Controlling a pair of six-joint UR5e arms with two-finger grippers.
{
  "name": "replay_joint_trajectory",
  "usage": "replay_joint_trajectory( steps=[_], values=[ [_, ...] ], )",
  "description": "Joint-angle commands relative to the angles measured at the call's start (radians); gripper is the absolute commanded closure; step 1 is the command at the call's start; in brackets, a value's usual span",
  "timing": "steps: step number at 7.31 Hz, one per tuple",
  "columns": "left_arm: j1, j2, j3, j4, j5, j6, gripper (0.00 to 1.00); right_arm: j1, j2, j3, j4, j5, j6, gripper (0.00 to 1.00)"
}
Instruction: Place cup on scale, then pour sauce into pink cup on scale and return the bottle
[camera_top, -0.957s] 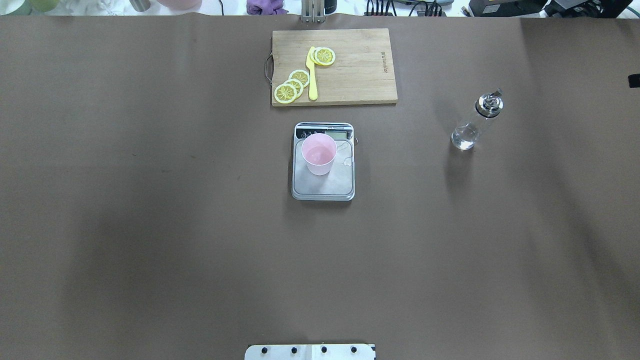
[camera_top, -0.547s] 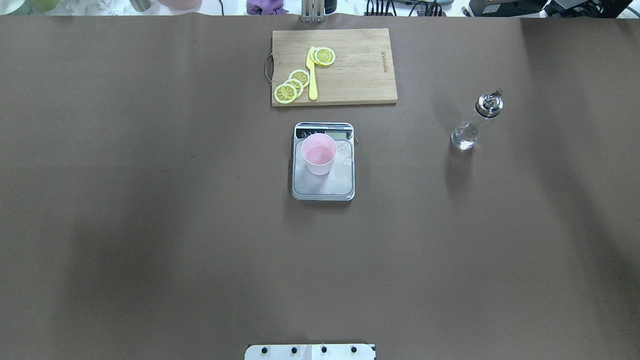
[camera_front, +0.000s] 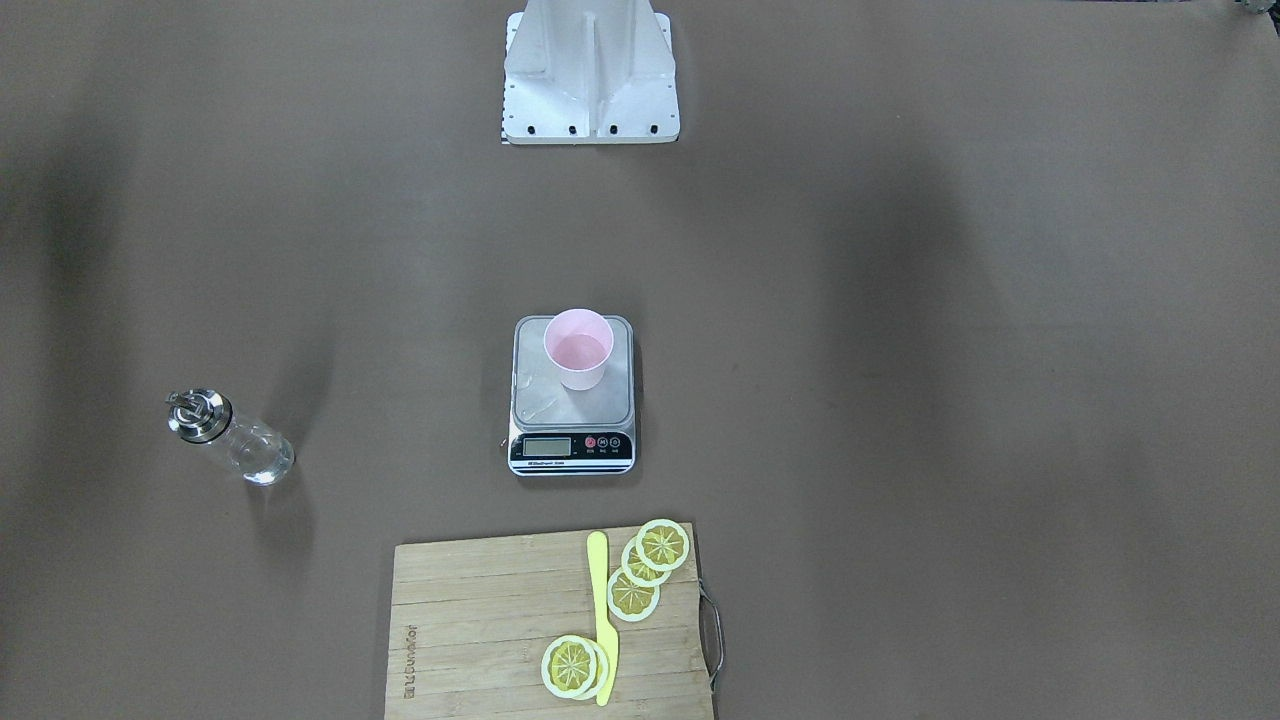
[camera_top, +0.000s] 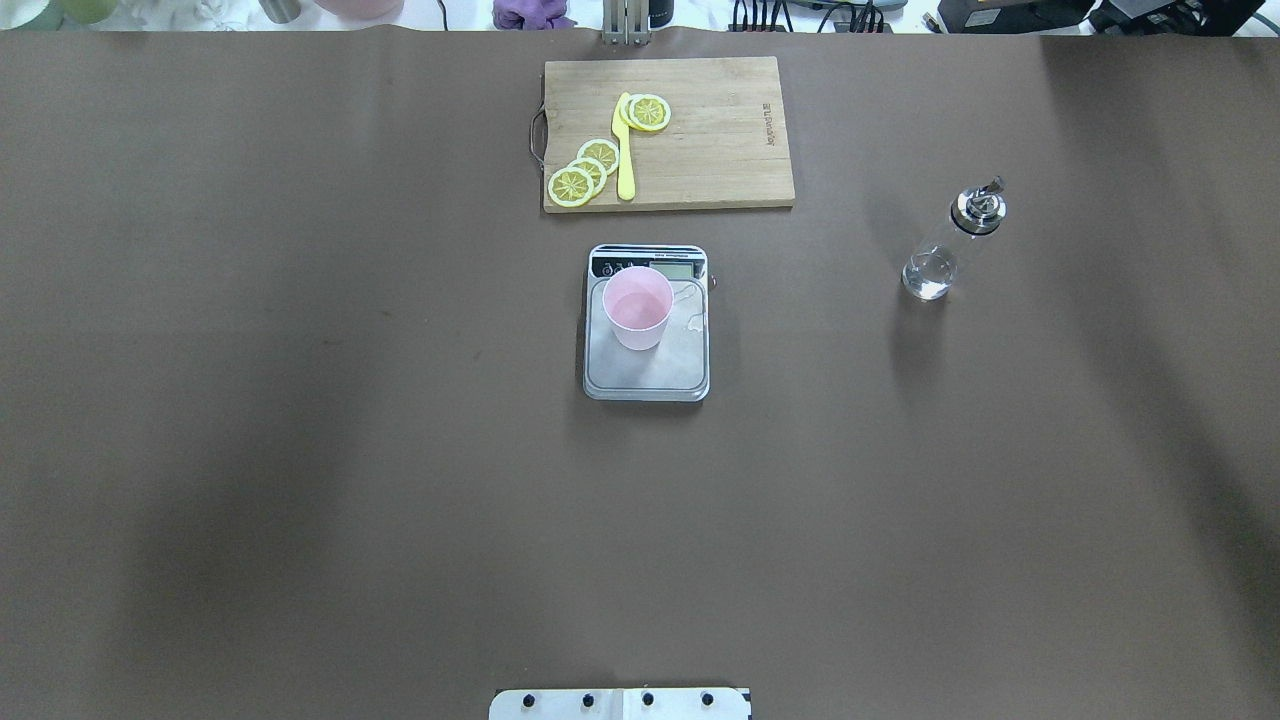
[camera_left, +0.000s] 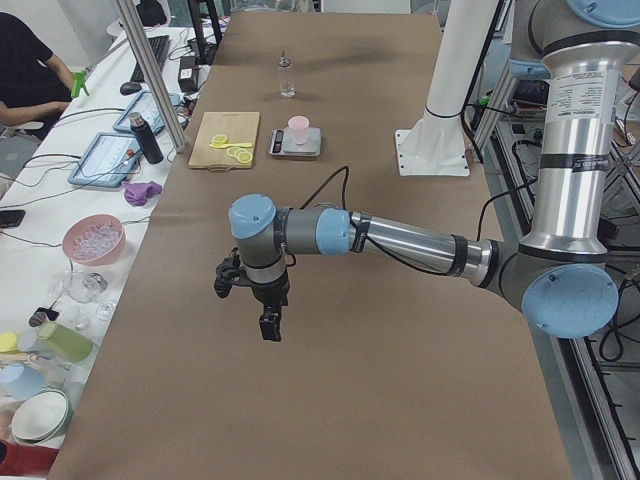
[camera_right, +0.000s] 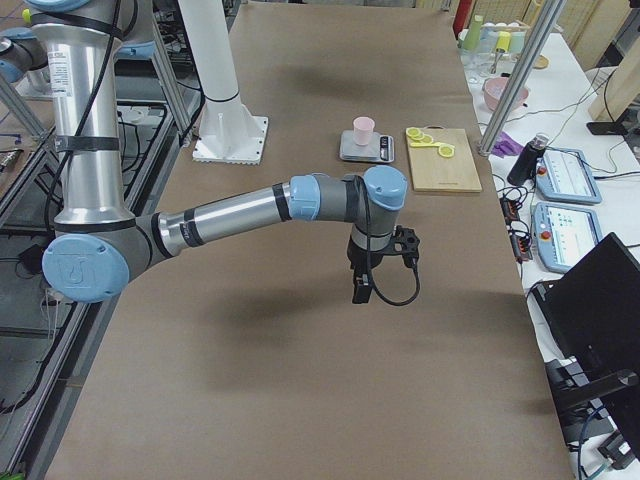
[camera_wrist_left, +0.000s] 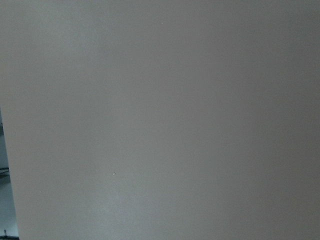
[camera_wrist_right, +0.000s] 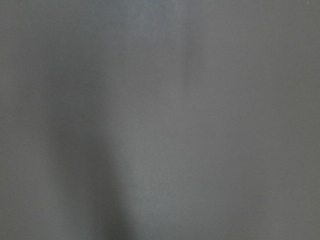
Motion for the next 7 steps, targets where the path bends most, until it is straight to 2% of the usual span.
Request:
replay_joint_trajectory(
  steps=[1, 2, 7],
  values=[
    [-0.083, 0.044, 0.057, 0.018, -0.031, 0.204, 0.01, 0.002, -0.034, -0.01, -0.009, 0.055, -0.002, 0.0],
    [-0.098, 0.045, 0.075, 0.012, -0.031, 0.215, 0.01, 0.028, -0.061, -0.023, -0.004, 0.104, 0.0, 0.0],
    [-0.096, 0.009, 0.088, 0.009, -0.031, 0.206, 0.01, 0.121, -0.062, -0.085, 0.011, 0.118, 0.001, 0.0]
  ],
)
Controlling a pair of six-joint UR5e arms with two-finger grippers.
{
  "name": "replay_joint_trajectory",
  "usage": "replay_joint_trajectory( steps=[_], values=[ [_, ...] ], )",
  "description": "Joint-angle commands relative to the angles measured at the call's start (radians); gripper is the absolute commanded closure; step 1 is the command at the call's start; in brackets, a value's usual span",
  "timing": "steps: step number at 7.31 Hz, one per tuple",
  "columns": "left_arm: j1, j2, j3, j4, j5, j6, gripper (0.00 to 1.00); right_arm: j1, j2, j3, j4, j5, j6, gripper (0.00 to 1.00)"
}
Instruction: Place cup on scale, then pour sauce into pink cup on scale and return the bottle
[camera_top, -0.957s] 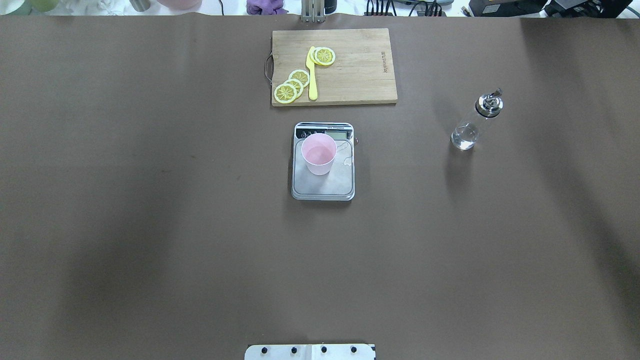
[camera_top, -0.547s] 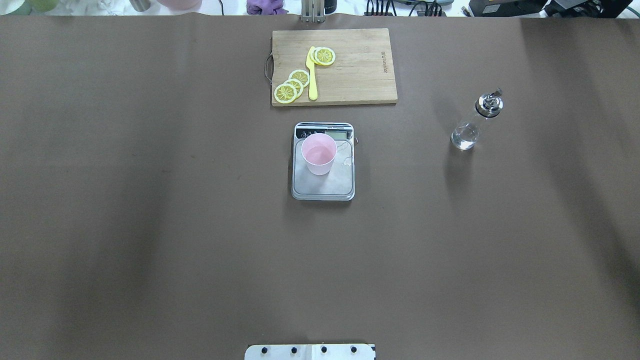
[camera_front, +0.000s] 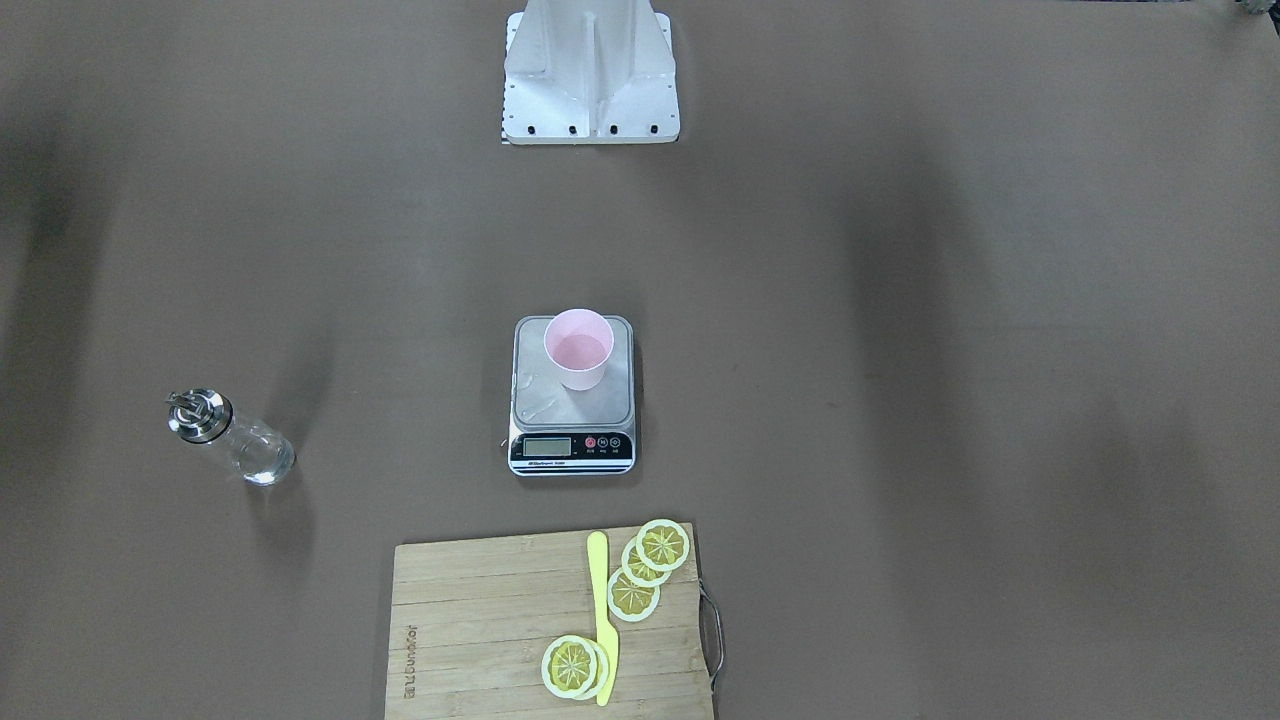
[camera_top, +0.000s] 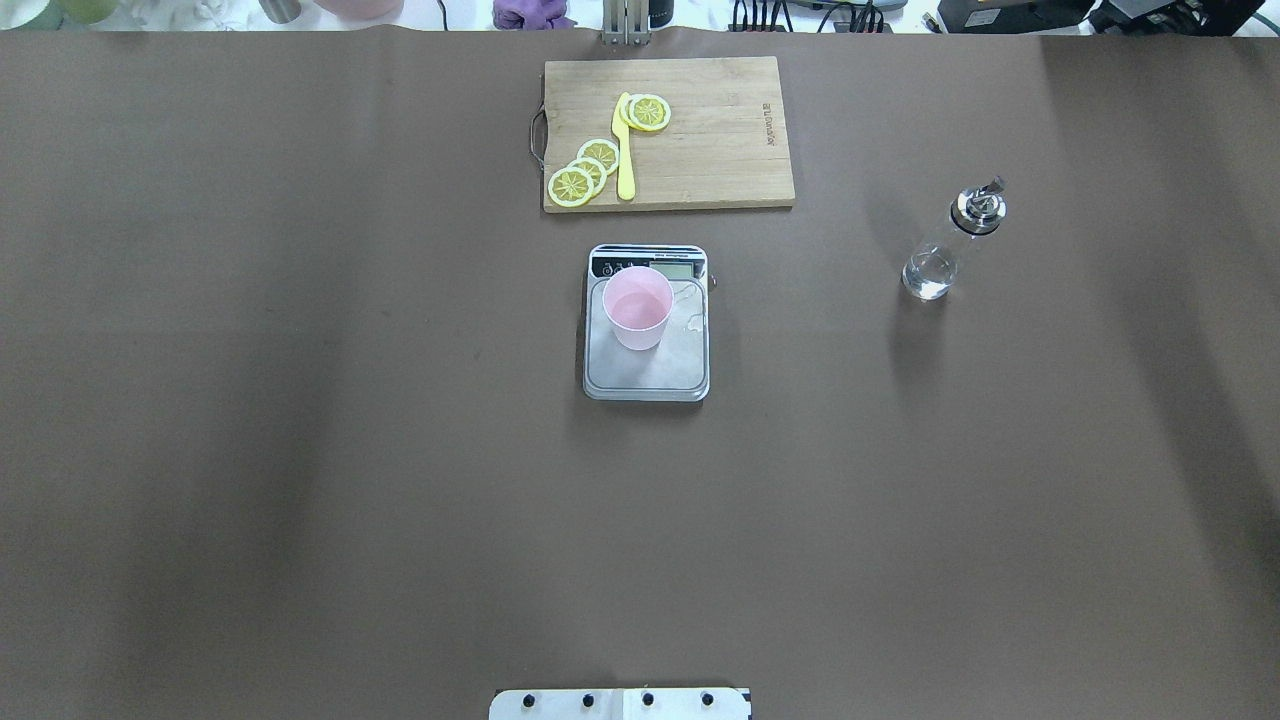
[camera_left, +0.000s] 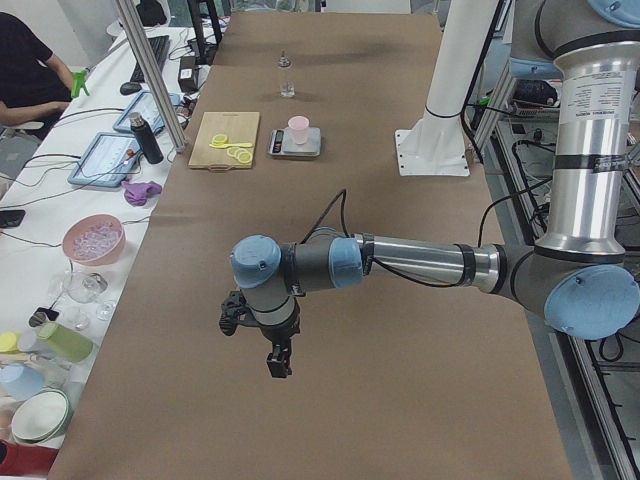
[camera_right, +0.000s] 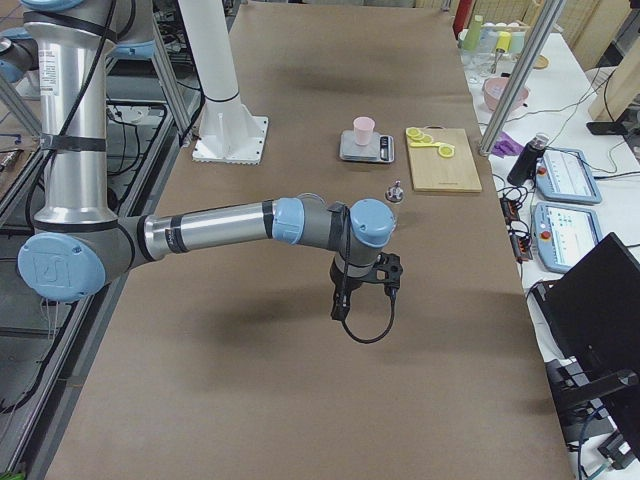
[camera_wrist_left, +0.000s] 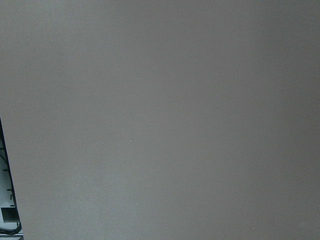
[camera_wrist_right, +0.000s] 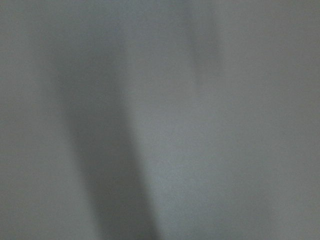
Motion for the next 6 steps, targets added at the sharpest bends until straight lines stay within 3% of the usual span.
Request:
replay_joint_trajectory(
  steps=[1, 3, 6],
  values=[
    [0.0, -0.002, 0.001, -0.001, 0.001, 0.004, 0.01, 0.018, 0.002, -0.046, 0.066, -0.004, 0.0, 0.0],
    [0.0, -0.002, -0.002, 0.001, -0.001, 0.006, 0.01, 0.02, 0.01, -0.139, 0.18, -0.005, 0.002, 0.0],
    [0.0, -0.001, -0.002, 0.001, -0.001, 0.007, 0.01, 0.035, 0.011, -0.132, 0.188, -0.005, 0.026, 0.0]
  ],
)
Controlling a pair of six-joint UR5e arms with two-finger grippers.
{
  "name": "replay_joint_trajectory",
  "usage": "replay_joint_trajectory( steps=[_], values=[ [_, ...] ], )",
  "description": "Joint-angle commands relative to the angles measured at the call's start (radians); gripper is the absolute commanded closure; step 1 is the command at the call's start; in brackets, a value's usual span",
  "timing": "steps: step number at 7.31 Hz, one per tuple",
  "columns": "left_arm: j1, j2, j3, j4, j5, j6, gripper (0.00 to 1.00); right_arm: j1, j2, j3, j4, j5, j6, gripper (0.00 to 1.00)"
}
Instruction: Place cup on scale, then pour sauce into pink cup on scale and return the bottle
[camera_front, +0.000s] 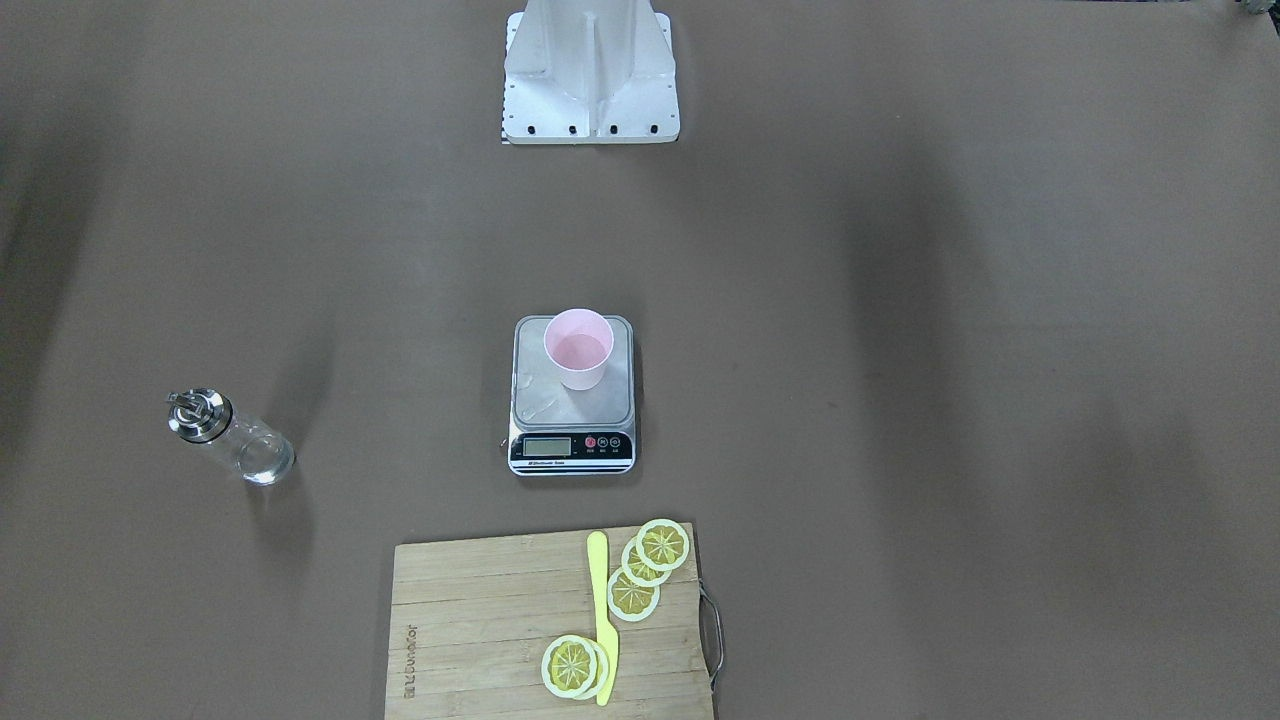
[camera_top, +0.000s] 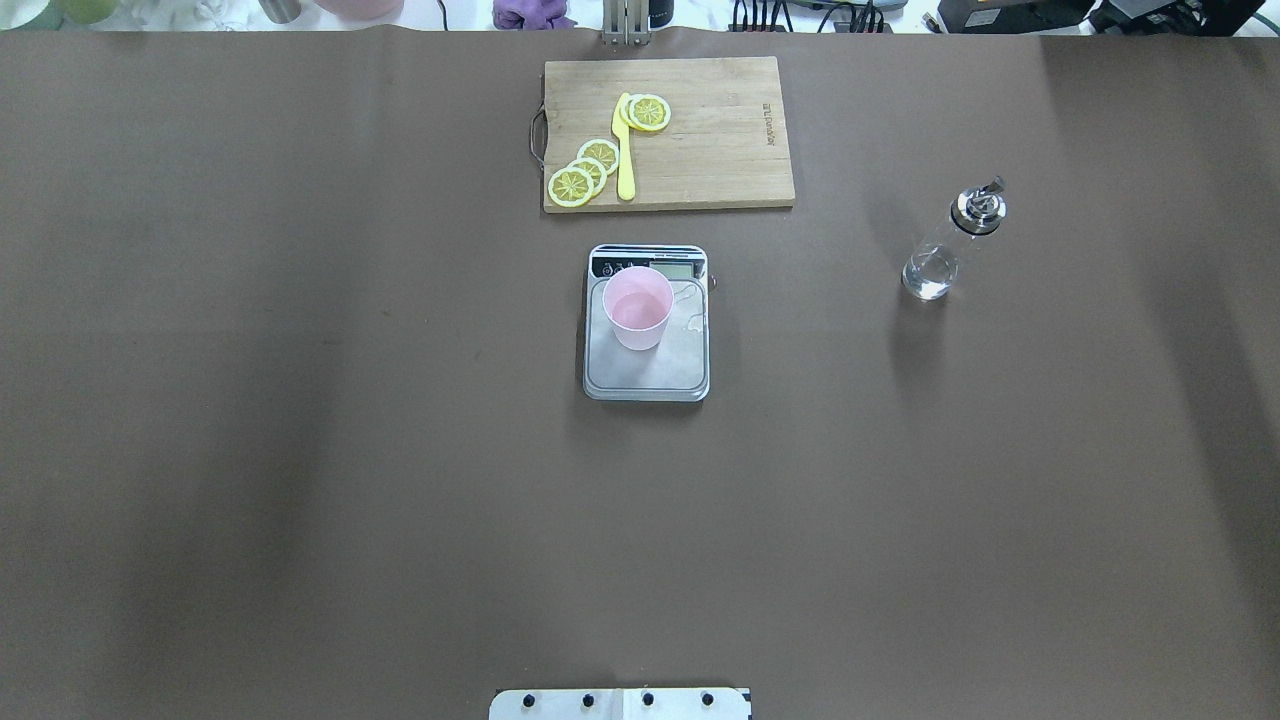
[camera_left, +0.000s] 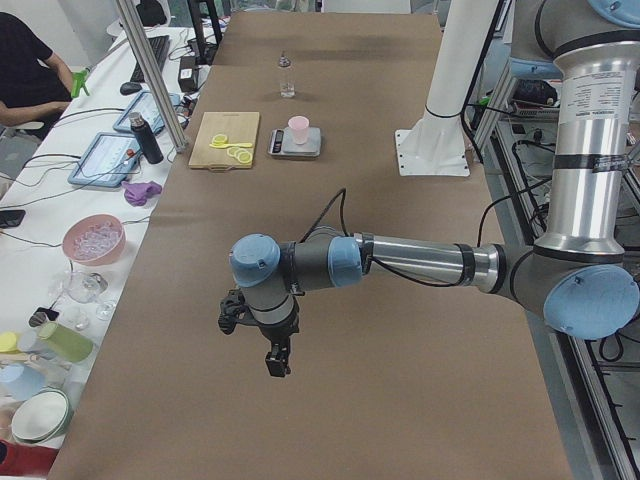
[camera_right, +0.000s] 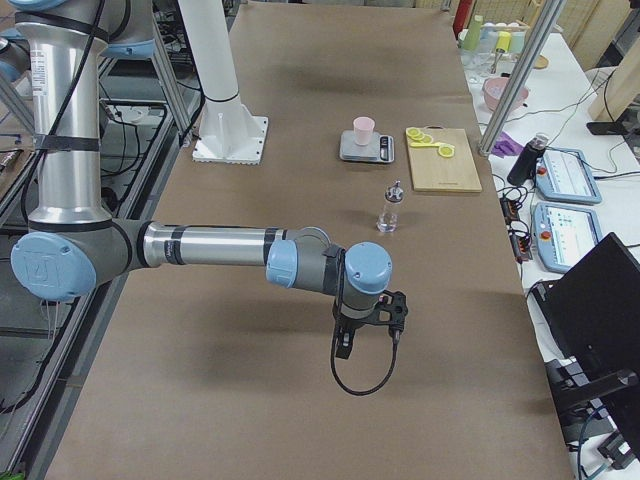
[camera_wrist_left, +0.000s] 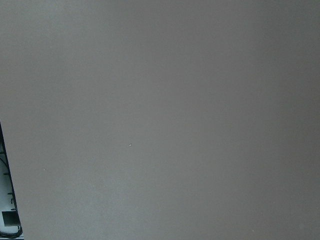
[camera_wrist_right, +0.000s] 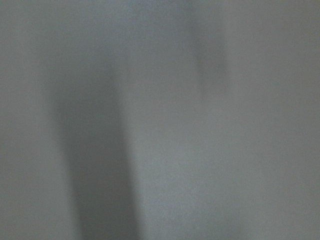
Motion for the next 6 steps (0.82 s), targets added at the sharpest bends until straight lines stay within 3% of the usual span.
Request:
replay_joint_trajectory(
  steps=[1, 6],
  values=[
    [0.0, 0.001, 0.0, 0.0, 0.001, 0.001, 0.01, 0.007, 0.002, 0.004, 0.006, 0.0, 0.01, 0.0],
    [-0.002, 0.005, 0.0, 0.0, 0.001, 0.001, 0.01, 0.013, 0.004, 0.023, 0.006, 0.0, 0.01, 0.0]
  ],
)
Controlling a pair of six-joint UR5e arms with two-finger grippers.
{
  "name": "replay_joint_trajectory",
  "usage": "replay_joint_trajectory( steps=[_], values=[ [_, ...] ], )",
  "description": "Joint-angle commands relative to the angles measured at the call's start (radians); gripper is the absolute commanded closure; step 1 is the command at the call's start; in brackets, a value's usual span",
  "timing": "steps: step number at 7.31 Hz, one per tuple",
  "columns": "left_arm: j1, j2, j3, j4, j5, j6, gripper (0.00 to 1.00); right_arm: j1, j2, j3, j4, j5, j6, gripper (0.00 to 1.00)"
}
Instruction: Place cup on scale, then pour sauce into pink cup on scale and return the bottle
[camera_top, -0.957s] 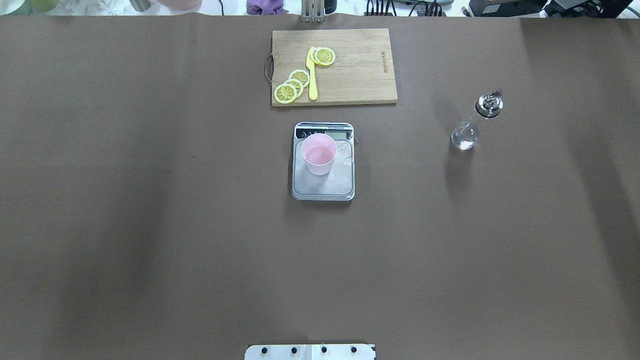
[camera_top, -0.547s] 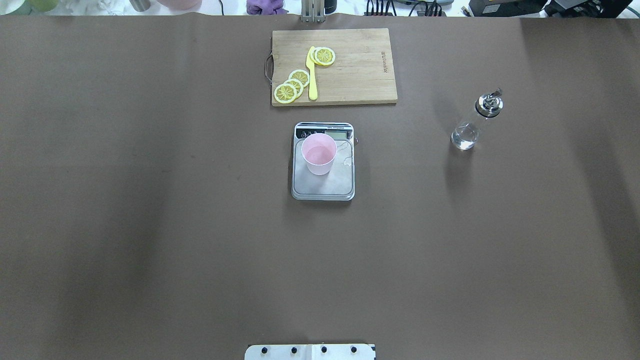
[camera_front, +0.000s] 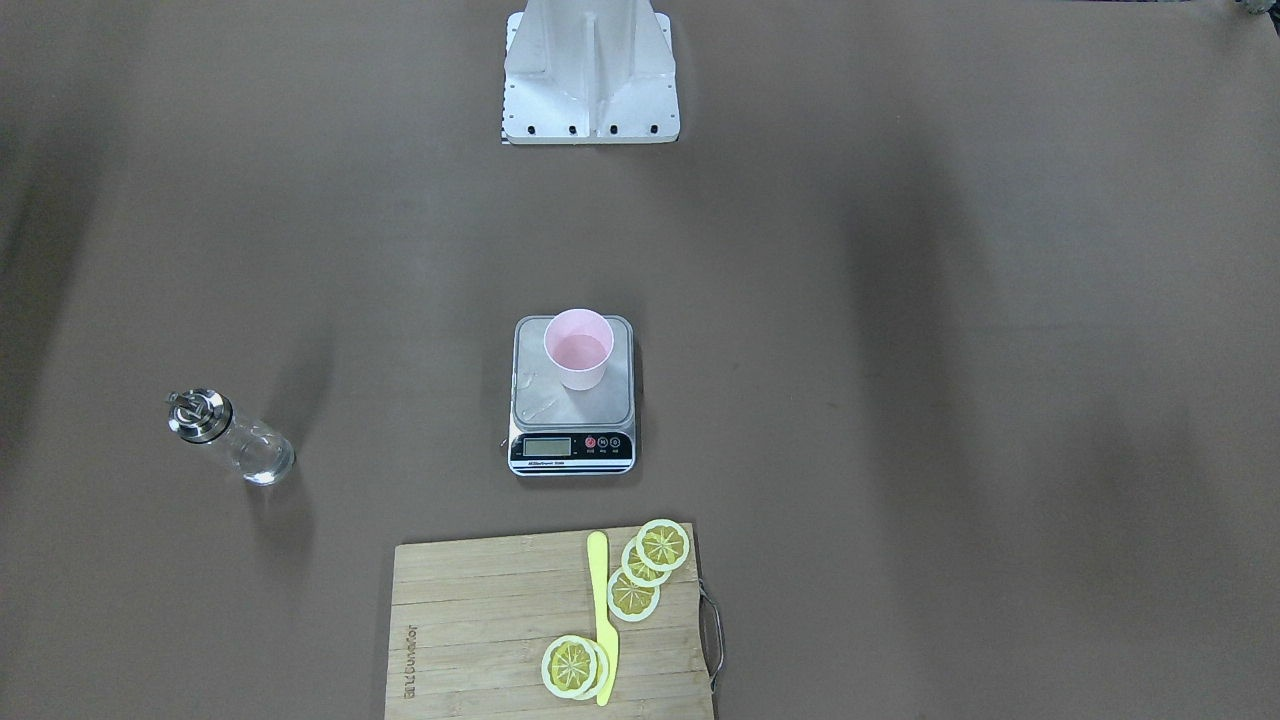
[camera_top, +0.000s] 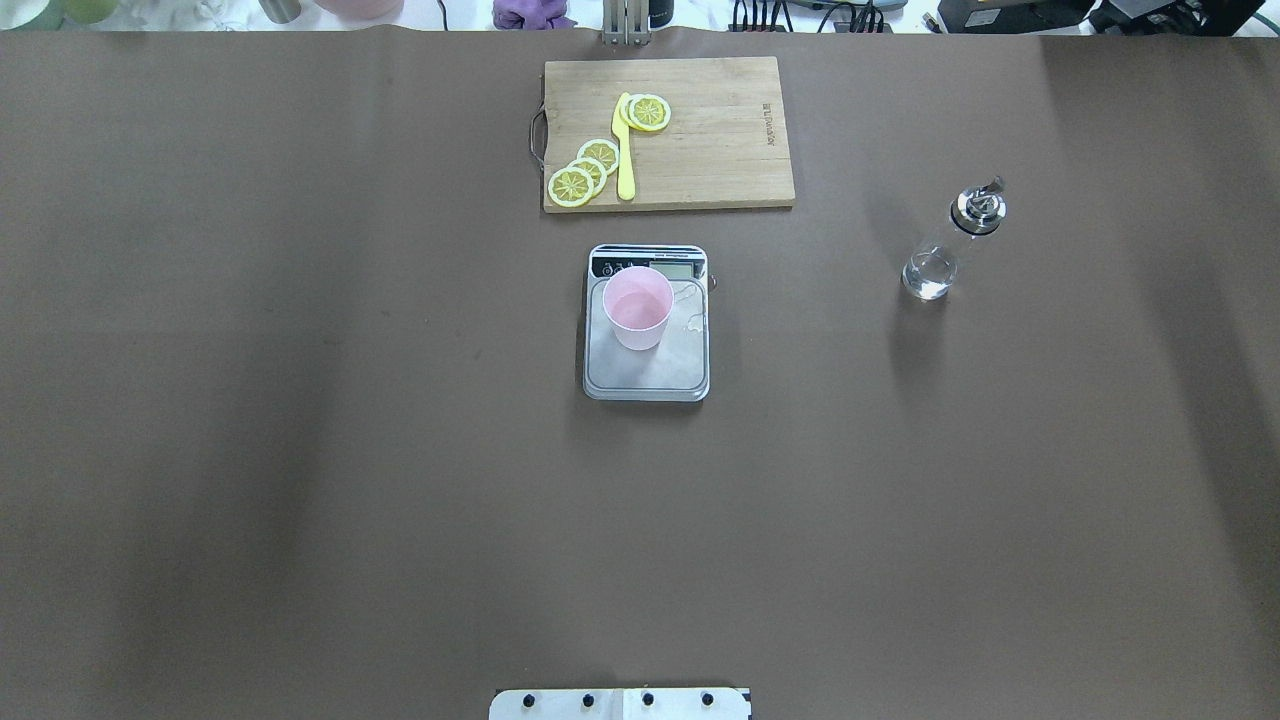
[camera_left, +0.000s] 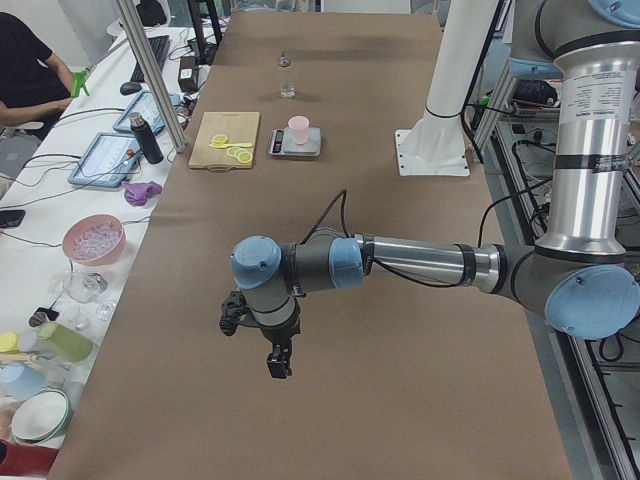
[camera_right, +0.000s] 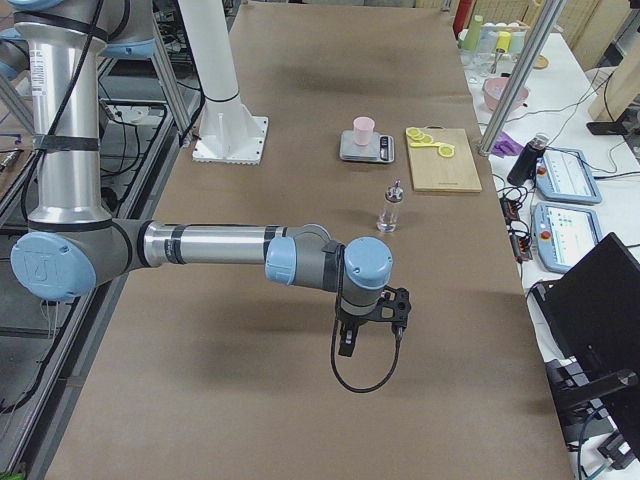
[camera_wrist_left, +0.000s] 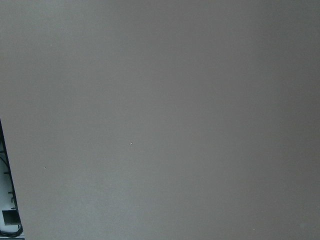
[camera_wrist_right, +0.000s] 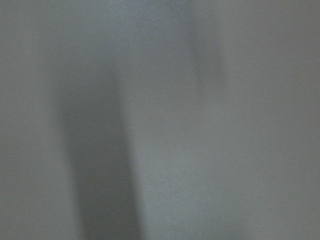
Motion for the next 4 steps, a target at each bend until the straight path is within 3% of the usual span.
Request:
replay_joint_trajectory(
  steps=[1, 4],
  values=[
    [0.0, 0.001, -0.001, 0.0, 0.001, 0.0, 0.01, 0.004, 0.0, 0.006, 0.0, 0.0, 0.0, 0.0],
    [0.0, -0.004, -0.002, 0.002, 0.001, 0.001, 0.01, 0.004, -0.001, 0.018, 0.0, 0.0, 0.002, 0.0]
  ],
)
